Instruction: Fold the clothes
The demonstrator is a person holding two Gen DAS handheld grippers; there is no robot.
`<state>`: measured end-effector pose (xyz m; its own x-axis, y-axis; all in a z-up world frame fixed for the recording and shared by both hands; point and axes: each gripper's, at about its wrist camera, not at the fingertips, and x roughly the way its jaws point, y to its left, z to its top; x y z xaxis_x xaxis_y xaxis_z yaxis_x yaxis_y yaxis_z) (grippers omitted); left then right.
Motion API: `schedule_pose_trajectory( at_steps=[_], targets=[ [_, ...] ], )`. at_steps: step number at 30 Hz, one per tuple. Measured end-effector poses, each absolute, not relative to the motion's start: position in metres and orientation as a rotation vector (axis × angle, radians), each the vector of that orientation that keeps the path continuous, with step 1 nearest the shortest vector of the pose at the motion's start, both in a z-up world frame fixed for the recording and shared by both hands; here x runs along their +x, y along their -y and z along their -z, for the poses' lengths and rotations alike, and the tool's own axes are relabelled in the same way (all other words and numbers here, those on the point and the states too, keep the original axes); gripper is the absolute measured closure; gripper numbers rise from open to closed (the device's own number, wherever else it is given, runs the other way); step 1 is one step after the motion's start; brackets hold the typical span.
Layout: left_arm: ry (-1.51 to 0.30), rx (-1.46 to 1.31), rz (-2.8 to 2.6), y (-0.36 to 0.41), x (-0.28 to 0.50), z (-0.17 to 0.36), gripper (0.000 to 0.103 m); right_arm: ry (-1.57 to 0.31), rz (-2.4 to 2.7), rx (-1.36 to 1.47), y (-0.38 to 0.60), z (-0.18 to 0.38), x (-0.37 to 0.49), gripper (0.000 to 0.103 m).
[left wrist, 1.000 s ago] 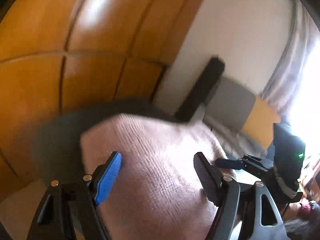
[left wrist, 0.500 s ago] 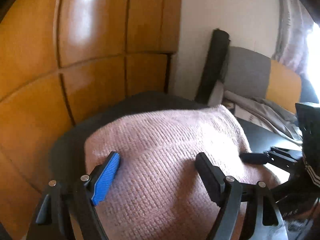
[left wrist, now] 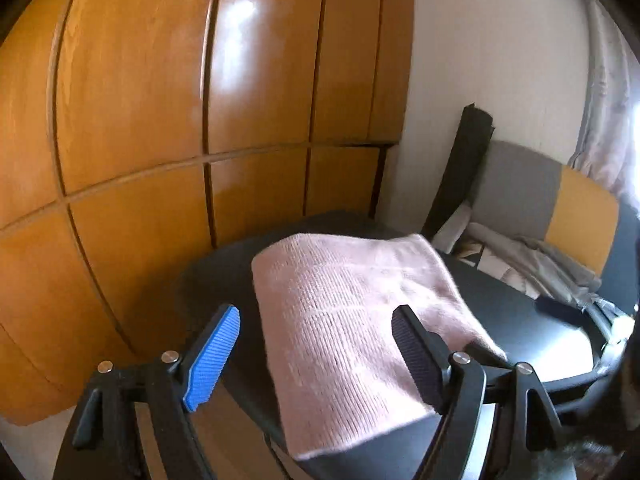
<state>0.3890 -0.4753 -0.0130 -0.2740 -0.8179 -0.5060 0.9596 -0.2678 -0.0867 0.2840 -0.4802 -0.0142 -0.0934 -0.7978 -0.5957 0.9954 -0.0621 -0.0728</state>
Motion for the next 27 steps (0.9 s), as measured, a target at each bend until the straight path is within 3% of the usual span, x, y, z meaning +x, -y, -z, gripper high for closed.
schedule_pose_trajectory(
  at_steps=[5,9,27],
  targets=[
    [-0.435,0.408,1.903,0.456,0.404,-0.017,0.038,-0.624,1.720,0.422,0.445,0.013,0.305,0.000],
    [-0.348,0.404,1.810,0.452,0.401,-0.028,0.038,-0.632,1.764,0.403,0.423,0.009,0.312,0.000],
    [-0.421,0.387,1.823,0.455,0.402,-0.037,0.038,-0.597,1.731,0.449,0.405,0.026,0.323,0.000]
  ],
)
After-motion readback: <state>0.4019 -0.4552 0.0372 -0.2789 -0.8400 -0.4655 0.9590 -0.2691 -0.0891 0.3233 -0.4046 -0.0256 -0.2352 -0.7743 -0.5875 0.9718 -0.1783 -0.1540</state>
